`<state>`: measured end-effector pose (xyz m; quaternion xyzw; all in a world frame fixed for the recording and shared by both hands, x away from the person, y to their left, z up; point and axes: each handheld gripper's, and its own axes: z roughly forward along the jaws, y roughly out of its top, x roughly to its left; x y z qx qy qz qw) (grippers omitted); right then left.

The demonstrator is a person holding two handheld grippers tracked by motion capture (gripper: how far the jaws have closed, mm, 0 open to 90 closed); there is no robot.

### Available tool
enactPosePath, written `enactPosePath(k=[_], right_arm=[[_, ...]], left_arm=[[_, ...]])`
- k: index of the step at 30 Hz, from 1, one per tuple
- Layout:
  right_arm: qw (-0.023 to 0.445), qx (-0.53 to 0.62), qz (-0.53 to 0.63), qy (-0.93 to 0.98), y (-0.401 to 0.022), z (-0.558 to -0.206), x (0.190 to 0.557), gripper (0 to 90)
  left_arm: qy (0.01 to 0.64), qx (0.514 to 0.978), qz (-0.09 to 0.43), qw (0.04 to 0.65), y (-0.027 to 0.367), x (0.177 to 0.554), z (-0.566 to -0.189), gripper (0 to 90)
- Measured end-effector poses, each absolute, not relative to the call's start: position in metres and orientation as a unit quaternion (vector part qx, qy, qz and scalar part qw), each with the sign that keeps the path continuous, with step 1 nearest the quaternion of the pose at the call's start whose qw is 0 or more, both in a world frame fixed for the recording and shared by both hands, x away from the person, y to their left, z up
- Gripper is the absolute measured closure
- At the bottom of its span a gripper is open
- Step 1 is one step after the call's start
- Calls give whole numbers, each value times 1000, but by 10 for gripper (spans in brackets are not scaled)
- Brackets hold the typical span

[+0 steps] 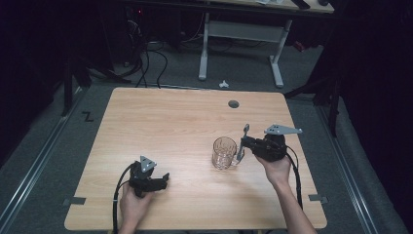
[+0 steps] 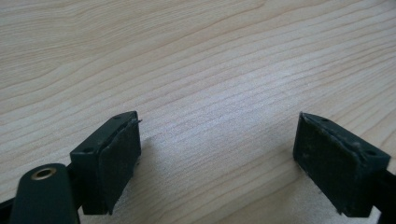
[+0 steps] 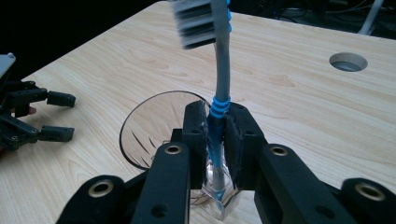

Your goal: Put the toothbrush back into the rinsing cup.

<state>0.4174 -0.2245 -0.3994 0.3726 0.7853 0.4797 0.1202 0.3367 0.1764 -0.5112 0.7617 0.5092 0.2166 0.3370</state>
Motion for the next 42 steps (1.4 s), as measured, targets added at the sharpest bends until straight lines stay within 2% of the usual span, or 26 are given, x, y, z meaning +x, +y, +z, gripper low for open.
enactPosePath(k=[42], right_arm=[[120, 373, 454, 801, -219, -417, 419, 789]], left_arm=[[509, 762, 217, 337, 176, 337, -511, 156]])
